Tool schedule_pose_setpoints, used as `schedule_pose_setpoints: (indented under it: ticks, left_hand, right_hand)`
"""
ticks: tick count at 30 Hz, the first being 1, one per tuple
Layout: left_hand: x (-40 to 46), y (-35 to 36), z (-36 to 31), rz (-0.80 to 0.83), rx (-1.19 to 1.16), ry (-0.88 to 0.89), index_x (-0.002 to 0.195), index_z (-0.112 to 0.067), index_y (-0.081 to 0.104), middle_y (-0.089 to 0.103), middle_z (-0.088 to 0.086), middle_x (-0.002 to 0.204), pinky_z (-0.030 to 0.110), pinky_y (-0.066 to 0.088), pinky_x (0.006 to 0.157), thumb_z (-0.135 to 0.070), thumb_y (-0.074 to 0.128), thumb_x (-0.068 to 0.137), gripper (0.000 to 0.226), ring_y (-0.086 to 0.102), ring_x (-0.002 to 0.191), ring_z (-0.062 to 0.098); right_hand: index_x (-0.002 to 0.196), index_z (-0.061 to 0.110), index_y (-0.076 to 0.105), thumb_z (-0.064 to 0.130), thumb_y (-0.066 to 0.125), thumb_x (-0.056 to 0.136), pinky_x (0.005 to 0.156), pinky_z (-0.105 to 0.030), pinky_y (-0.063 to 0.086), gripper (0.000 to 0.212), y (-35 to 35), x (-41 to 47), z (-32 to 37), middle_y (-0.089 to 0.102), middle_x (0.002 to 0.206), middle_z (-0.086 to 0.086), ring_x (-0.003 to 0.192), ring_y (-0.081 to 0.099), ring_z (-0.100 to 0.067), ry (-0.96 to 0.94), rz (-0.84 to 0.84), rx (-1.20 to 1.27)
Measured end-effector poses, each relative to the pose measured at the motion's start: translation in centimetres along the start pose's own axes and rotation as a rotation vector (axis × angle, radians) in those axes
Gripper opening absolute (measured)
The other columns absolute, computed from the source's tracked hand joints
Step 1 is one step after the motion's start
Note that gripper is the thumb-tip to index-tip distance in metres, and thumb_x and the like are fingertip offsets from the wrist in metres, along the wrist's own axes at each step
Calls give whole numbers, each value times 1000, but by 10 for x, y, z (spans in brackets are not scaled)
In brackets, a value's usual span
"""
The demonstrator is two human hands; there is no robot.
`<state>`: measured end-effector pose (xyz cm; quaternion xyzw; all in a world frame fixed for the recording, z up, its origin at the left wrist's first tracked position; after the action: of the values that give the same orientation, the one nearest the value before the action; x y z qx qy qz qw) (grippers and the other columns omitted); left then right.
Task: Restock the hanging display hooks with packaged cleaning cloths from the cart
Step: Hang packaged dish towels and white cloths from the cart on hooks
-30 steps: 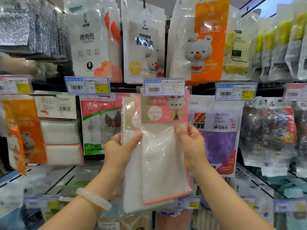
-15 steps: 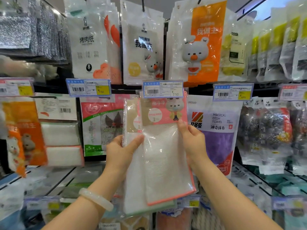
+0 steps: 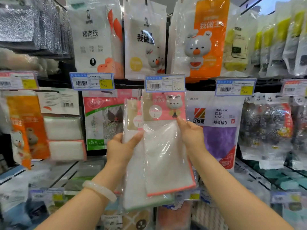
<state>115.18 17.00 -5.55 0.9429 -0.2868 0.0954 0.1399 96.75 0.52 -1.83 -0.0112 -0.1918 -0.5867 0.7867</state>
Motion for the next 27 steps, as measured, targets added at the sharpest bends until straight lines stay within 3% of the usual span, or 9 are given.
schedule_pose_setpoints:
  ticks: [3,4,6,9,11,15,20,24,27]
  left_hand:
    - [-1,-12,3,-28,11,14,81,-18,67,72,-1,73,28,54,56,-26,82,70,20,68,61,13]
    - [-2,-19,3,-40,21,26,81,-18,67,73,-1,74,29,55,58,-26,82,70,20,69,65,15]
    - [-1,-35,1,-78,61,54,82,-19,67,73,0,80,35,57,68,-29,81,71,21,70,74,21]
    - [2,-61,-3,-154,106,78,84,-20,66,71,0,85,34,55,73,-32,80,73,22,67,81,20]
    - [1,-73,-3,-163,104,71,84,-20,66,70,-1,84,28,54,63,-31,79,73,20,66,76,14]
    - [-3,-88,-4,-146,86,54,88,-18,68,72,-1,83,25,55,57,-27,79,74,20,69,75,15]
    - [-7,-108,-8,-146,48,26,94,-12,66,73,10,92,43,58,76,-25,78,76,25,70,85,28]
    - [-8,-112,-10,-131,2,23,94,-14,67,74,8,91,40,60,73,-23,75,77,21,72,83,26]
    - [-9,-106,-9,-123,-16,31,89,-15,66,74,5,85,34,59,65,-21,76,77,16,71,77,23]
  right_hand:
    - [71,16,51,39,64,85,54,-21,38,30,-2,-2,11,49,64,6,60,45,-10,-106,-37,-190]
    - [93,16,56,41,65,84,68,-23,46,27,-3,-5,12,59,84,4,78,55,-13,-145,-41,-265]
    - [132,8,42,36,68,83,102,-38,39,63,-4,-20,24,48,129,-11,119,46,-25,-353,-113,-466]
    - [133,4,47,27,67,83,110,-44,27,58,31,-61,55,41,139,-23,131,37,-37,-857,-64,-706]
    - [133,13,51,35,59,85,112,-49,19,54,67,-67,52,38,145,-22,136,30,-41,-988,113,-890]
    - [146,31,28,58,32,90,113,-43,-13,62,103,-34,28,7,160,-2,146,-7,-26,-844,277,-1176]
    - [148,24,22,56,32,93,117,-51,4,64,108,8,9,3,160,0,147,-7,-21,-695,348,-1279]
    - [147,21,25,62,30,91,115,-47,19,69,102,23,-8,29,153,-10,144,16,-29,-283,468,-1064]
    - [119,17,52,66,38,85,93,-34,41,61,106,-2,-8,58,126,-8,114,54,-24,-110,486,-654]
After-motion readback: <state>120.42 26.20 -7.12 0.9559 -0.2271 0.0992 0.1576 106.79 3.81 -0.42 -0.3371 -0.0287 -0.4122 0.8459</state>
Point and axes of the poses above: each hand's wrist, its own x-axis towards the middle knuckle, its own y-axis out of the palm, z = x × y, the point moved 9 cm from there along x, towards the middle knuckle
